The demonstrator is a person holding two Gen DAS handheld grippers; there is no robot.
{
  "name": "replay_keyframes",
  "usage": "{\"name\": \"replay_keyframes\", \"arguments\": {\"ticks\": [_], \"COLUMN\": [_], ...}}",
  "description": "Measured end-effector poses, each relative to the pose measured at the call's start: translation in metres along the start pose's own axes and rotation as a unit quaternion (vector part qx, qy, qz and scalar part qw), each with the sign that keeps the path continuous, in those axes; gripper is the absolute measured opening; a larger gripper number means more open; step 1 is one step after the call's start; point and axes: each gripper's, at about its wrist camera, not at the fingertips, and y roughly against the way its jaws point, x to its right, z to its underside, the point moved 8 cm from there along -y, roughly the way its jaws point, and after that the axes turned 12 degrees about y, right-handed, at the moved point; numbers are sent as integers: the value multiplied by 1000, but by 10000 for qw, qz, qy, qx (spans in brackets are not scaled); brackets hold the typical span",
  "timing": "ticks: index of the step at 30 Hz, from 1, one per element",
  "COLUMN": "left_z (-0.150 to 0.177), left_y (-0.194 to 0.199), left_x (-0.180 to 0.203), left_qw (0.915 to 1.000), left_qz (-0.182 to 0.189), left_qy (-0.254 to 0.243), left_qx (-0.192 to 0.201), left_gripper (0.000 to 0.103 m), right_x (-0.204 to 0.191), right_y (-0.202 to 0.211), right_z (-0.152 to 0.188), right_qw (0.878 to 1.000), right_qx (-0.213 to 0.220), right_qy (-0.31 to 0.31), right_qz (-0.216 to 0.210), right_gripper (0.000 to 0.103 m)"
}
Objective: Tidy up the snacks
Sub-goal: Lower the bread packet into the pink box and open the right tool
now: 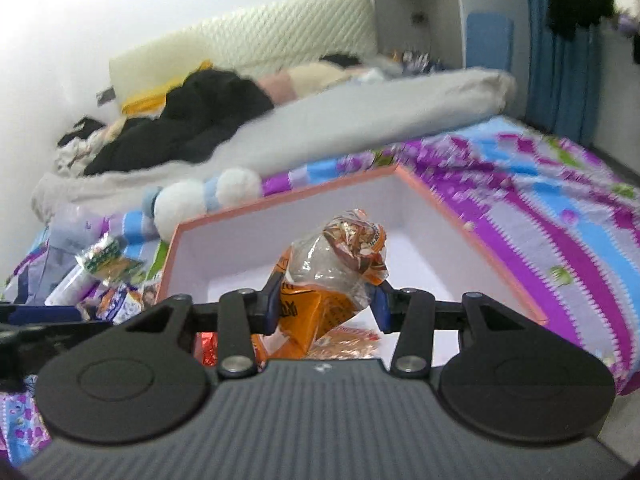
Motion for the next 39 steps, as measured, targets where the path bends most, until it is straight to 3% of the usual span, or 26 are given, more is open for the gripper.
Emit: {"name": "replay_keyframes", "arguments": {"ticks": [3, 5, 7, 16, 27, 39], "left_z": [-1, 0, 1, 11, 41, 70], "left_y": [1, 3, 8, 55, 133, 173], "left_x": [-7, -13, -18, -30, -52, -88], "left_qw": [10000, 9999, 9999, 9994, 9972, 9944], "left_qz": [-53, -90, -131, -165, -323, -395], "left_qy": [35, 67, 98, 133, 301, 633], "left_qx": [8, 22, 35, 264, 600, 743], "left_gripper": [80, 80, 80, 80, 80, 80], "right_x": [-7, -13, -17, -31, -84, -137], "right_y": [-22, -26, -26, 25, 105, 141], "right_z": [6, 12, 17, 16, 28, 63], "right_qw": [9996, 9992, 9990, 10000, 9972, 9946], "right_qx": [-267, -358, -386, 5, 534, 463], "right_qy": [73, 92, 88, 33, 93, 404], "right_qz": [-71, -124, -186, -20, -507, -831], "right_gripper": [49, 55, 78, 78, 78, 78]}}
